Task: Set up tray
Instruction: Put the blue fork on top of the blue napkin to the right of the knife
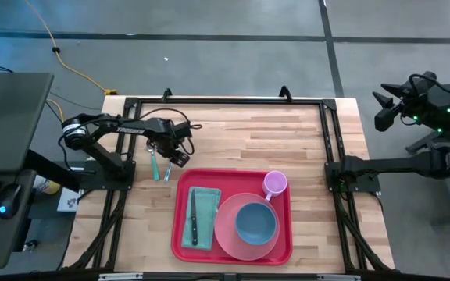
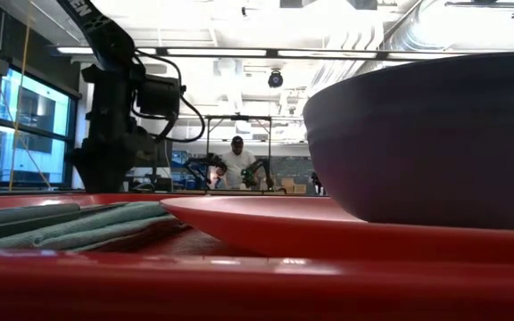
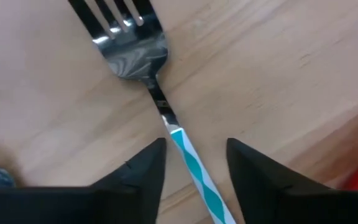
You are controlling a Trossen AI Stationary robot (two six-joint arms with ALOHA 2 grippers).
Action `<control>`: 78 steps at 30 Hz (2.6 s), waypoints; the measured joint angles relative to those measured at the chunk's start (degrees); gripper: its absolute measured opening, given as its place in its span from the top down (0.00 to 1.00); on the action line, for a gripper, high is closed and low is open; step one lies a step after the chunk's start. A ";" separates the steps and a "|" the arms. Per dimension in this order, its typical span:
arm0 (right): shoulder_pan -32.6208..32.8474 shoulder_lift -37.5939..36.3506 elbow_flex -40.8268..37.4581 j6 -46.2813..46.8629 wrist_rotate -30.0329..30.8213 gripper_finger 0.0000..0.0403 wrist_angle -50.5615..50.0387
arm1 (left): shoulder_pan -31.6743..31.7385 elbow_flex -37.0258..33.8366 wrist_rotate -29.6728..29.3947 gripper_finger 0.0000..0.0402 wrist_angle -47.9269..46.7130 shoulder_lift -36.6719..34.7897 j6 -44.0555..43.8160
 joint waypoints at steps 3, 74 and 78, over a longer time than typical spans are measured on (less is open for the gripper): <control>0.01 0.00 0.00 0.00 0.02 0.66 0.00 | -0.03 -0.04 -0.93 0.62 -0.48 0.17 -0.07; 0.01 0.00 0.02 -1.61 -4.26 0.66 1.31 | -62.01 37.09 -33.85 0.95 -5.07 -1.29 -54.39; 0.00 0.00 0.02 -5.41 -5.14 0.66 1.33 | -60.76 37.13 -35.07 0.95 -2.06 2.54 -57.91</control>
